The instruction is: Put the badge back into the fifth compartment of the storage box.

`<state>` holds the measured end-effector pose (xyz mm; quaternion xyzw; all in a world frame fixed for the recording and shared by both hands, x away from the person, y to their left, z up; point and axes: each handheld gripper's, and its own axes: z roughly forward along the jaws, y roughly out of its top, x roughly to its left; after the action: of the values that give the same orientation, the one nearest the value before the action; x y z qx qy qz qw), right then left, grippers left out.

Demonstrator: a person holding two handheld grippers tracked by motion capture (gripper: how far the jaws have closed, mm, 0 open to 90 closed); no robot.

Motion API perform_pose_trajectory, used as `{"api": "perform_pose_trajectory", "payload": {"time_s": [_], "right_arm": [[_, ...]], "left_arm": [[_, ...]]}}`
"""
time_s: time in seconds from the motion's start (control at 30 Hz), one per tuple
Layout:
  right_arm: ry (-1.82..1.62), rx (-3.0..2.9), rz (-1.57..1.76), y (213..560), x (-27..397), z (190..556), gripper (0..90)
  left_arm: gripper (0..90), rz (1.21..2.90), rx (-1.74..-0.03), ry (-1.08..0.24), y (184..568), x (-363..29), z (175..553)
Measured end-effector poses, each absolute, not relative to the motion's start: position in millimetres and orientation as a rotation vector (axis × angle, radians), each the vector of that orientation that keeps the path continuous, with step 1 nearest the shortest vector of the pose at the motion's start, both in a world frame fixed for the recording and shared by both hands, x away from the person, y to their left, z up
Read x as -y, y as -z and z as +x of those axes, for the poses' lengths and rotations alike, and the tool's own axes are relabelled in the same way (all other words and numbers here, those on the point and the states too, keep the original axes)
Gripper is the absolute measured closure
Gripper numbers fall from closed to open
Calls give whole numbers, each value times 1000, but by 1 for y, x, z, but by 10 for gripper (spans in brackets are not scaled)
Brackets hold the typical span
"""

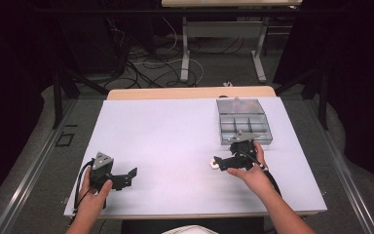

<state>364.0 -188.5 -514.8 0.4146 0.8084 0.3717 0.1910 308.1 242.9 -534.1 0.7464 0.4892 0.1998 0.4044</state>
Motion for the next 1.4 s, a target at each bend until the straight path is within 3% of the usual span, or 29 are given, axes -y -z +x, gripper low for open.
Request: {"api": "perform_pose_trajectory", "payload": {"time_s": [0.3, 0.5, 1.4], "right_arm": [[-1050, -2275, 1157, 520, 181, 367, 72], [-1063, -2279, 1159, 526, 176, 367, 144], [-1053, -2262, 1208, 546, 168, 363, 263]], "left_arm": [[8, 1890, -1238, -498, 534, -243, 308], [8, 1893, -1237, -498, 534, -243, 308], [8, 1905, -1234, -485, 536, -242, 309]]}}
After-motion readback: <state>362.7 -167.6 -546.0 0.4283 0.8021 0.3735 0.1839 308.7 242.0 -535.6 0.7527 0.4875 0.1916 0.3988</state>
